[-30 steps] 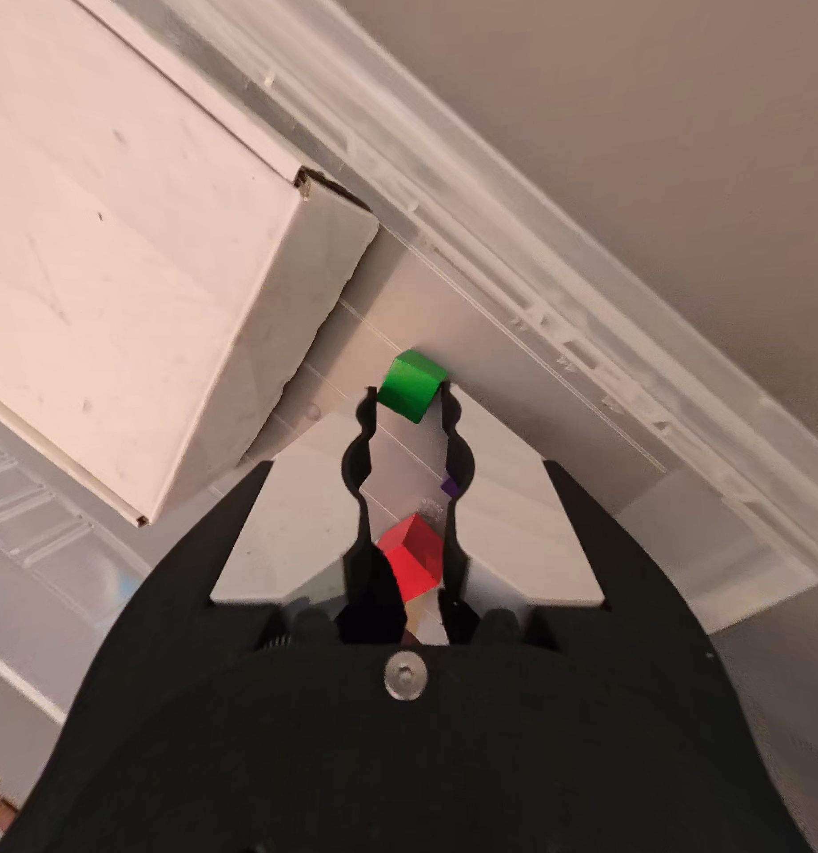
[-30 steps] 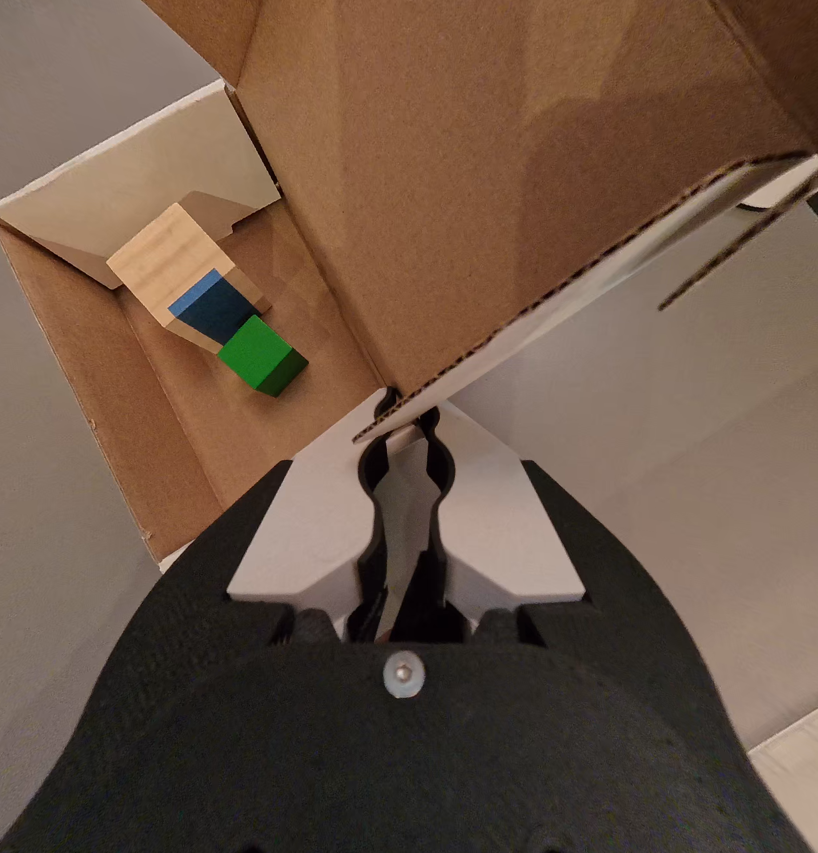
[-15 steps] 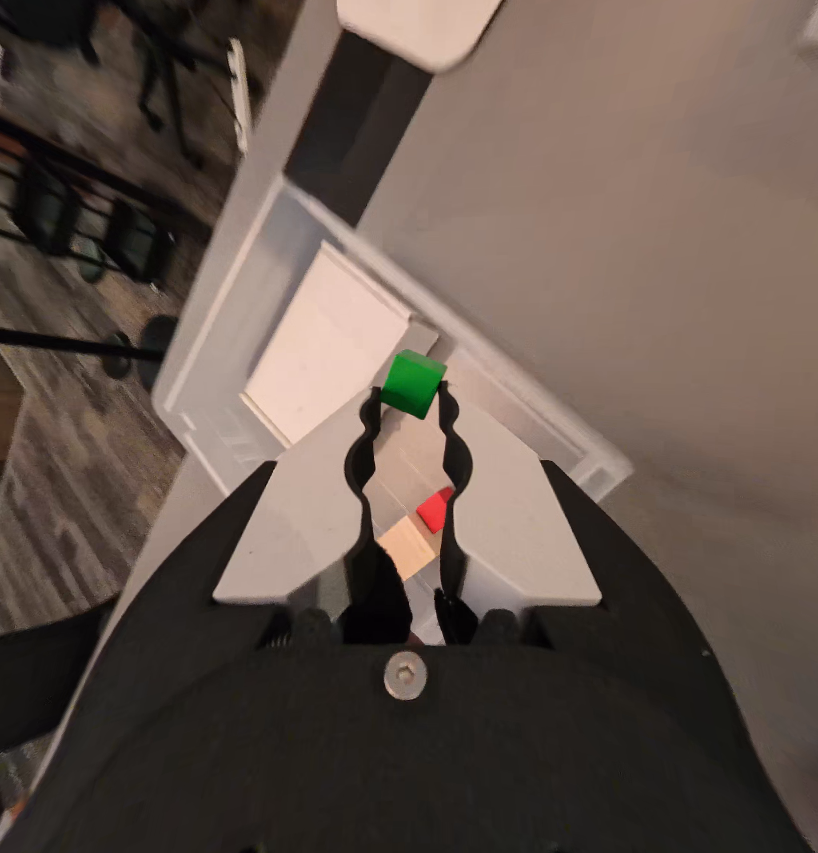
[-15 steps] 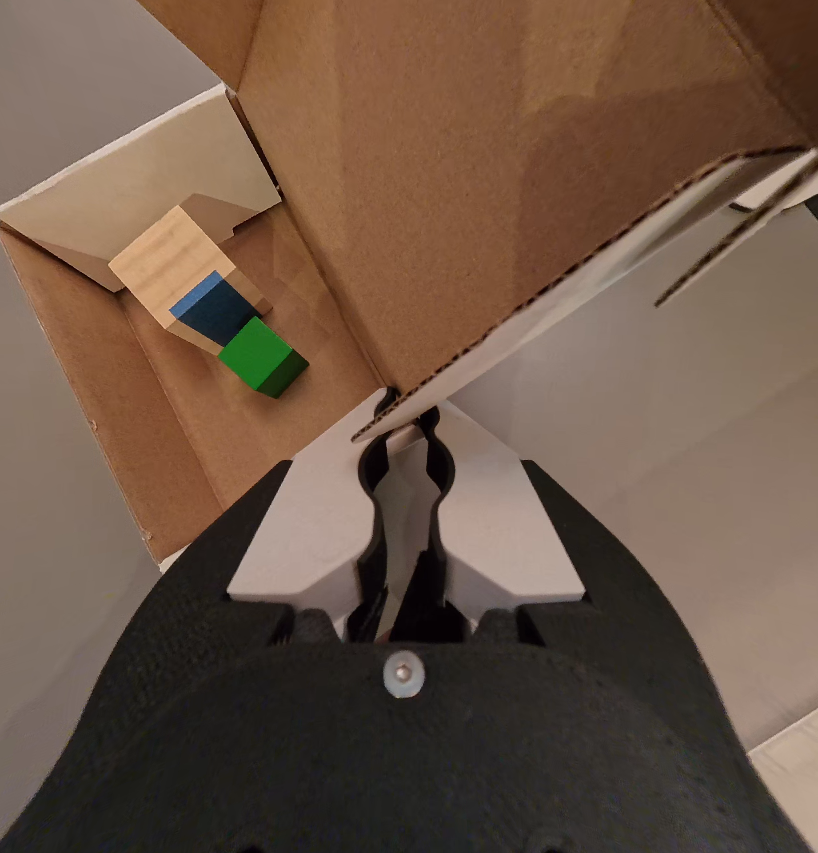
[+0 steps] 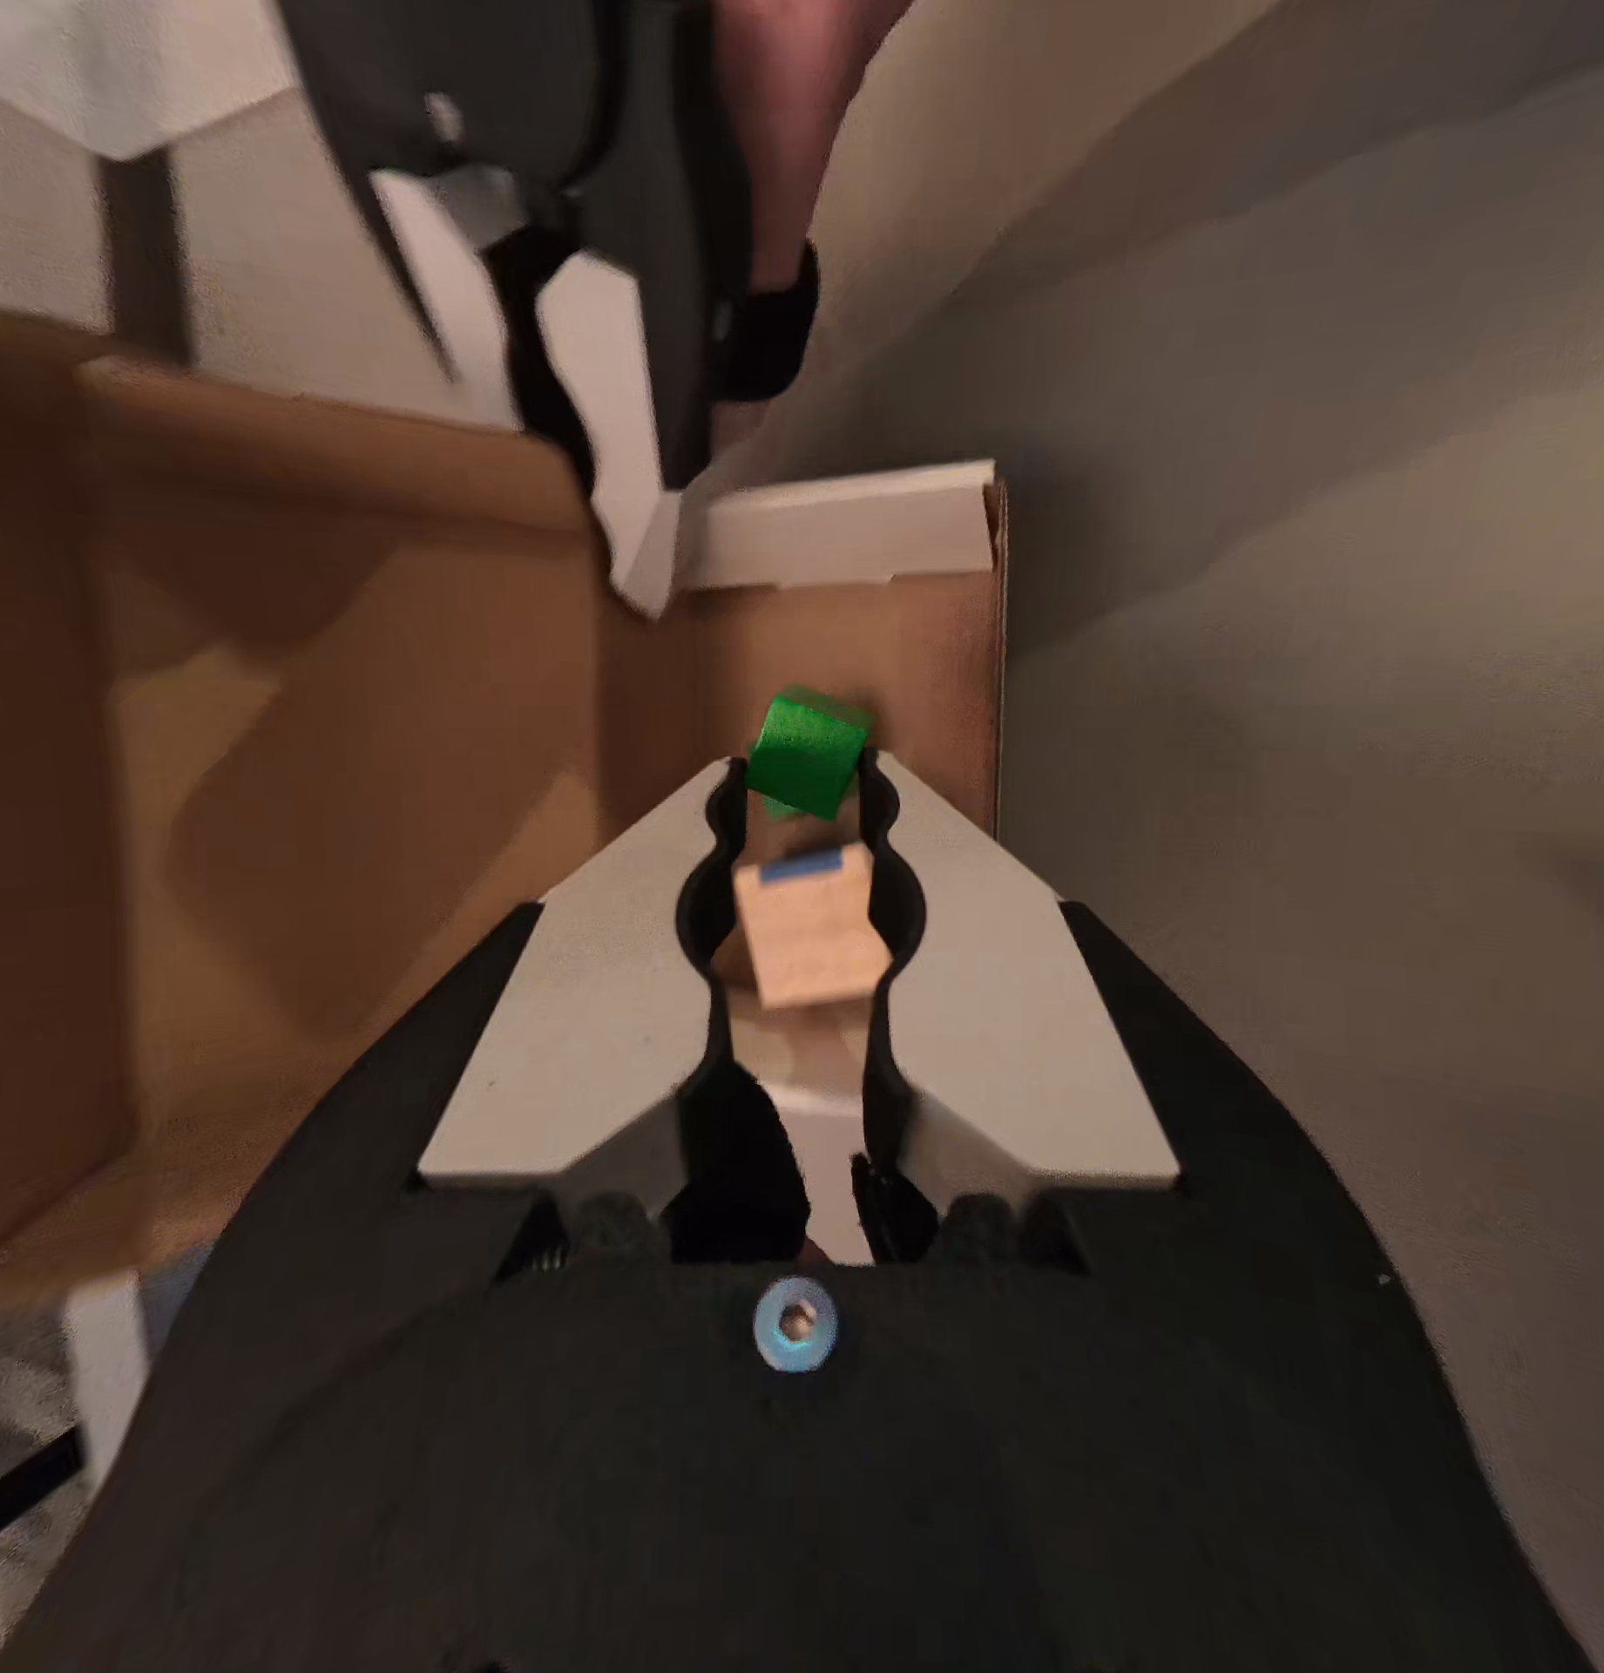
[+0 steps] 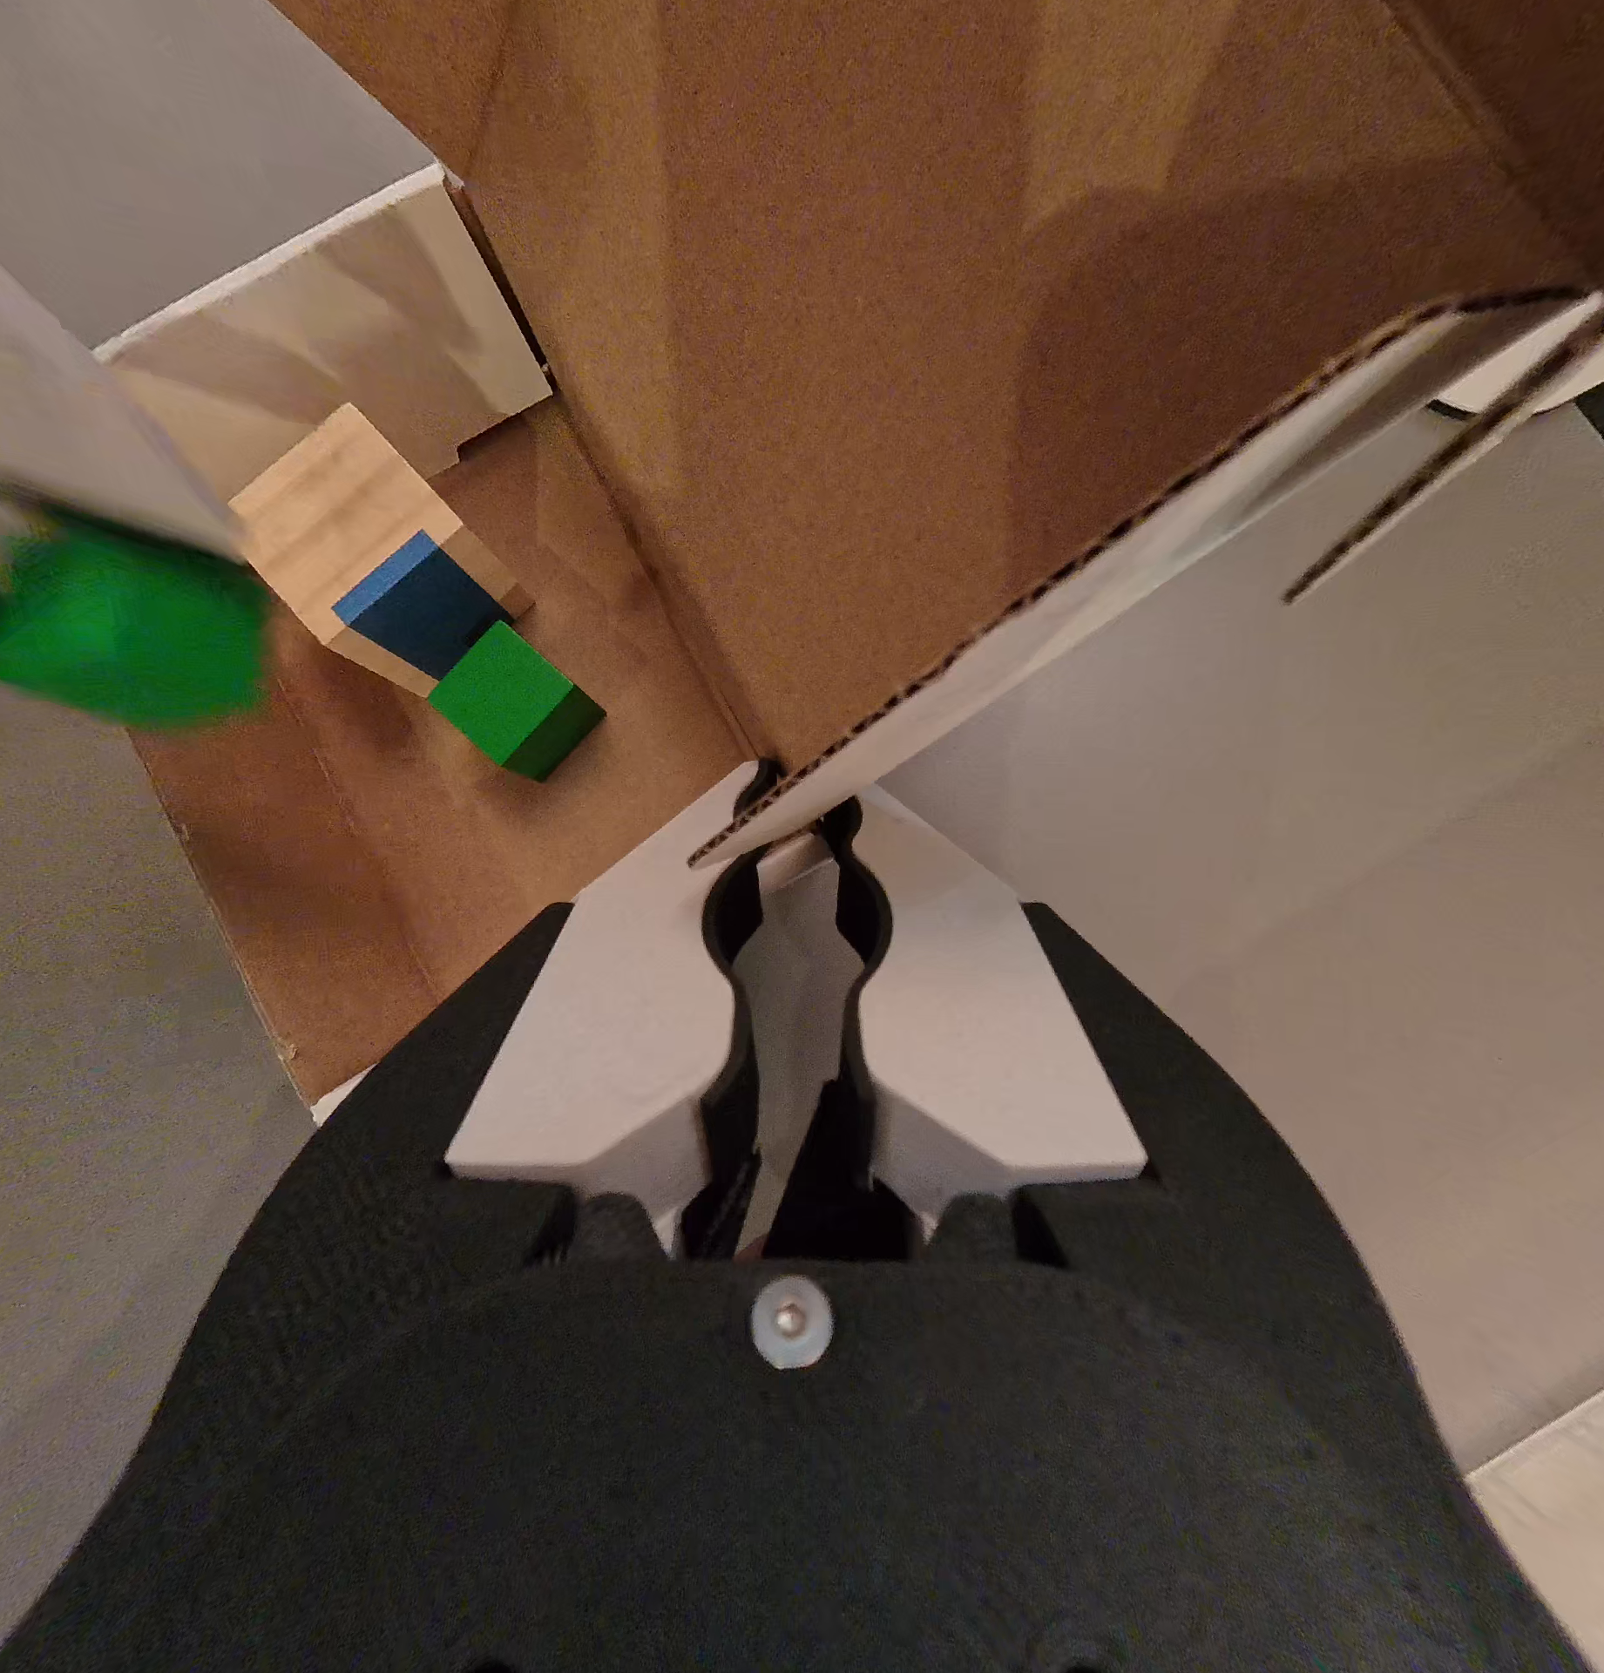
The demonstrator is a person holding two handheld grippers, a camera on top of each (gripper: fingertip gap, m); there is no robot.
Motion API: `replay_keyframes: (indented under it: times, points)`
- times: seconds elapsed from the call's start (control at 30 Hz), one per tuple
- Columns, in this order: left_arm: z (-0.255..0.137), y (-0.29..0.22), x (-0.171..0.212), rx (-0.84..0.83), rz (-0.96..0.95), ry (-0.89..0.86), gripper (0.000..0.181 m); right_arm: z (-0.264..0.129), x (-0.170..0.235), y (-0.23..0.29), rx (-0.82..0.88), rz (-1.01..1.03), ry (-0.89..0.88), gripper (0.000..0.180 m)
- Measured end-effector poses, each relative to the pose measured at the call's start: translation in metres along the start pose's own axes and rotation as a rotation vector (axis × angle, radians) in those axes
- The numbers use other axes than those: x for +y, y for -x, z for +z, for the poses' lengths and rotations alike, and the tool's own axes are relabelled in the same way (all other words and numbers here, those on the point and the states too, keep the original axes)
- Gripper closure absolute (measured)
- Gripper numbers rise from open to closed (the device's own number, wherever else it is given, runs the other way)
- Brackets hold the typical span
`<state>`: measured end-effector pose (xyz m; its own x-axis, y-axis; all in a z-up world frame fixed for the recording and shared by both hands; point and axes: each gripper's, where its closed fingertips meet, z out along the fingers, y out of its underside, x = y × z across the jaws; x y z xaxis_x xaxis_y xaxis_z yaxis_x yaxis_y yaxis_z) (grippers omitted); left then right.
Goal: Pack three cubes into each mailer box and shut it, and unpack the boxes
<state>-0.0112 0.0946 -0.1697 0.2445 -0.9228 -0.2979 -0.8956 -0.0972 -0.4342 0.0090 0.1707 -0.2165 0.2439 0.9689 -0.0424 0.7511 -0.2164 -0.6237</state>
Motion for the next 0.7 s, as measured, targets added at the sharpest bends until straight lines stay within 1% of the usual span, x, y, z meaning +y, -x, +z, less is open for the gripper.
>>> replay_keyframes:
  times: [0.07,0.13,0.2,0.27,0.37,0.4,0.43,0.53,0.6,0.7]
  points:
    - [0.026,-0.001,-0.007,0.031,-0.024,0.000,0.157,0.000,0.000,0.000,-0.001,-0.001,-0.001,0.172]
    - [0.041,-0.006,-0.010,0.058,-0.006,0.011,0.157,0.000,0.000,0.000,-0.008,0.002,-0.006,0.171]
    - [0.049,-0.001,-0.012,0.040,-0.003,0.018,0.157,0.000,0.000,0.000,-0.011,0.003,-0.008,0.171]
    - [0.057,-0.005,-0.008,0.088,-0.014,0.047,0.157,0.000,0.000,0.000,-0.008,-0.001,-0.007,0.171]
    - [0.068,-0.003,0.000,0.090,-0.024,0.083,0.157,0.000,0.000,0.000,-0.004,-0.005,-0.005,0.171]
    - [0.069,-0.007,0.002,0.116,-0.033,0.088,0.158,0.000,0.000,0.000,-0.005,-0.004,-0.005,0.171]
    - [0.070,-0.009,0.005,0.131,-0.038,0.097,0.155,0.000,0.000,0.000,-0.005,-0.004,-0.005,0.171]
    - [0.066,-0.007,0.005,0.119,-0.054,0.062,0.131,0.000,0.000,0.000,-0.004,-0.004,-0.005,0.171]
    - [0.054,0.001,0.001,0.070,-0.090,0.010,0.130,0.000,0.000,0.000,-0.001,-0.007,-0.003,0.172]
    - [0.019,0.015,-0.001,-0.057,-0.124,-0.095,0.132,0.000,0.000,0.000,0.000,-0.008,-0.004,0.171]
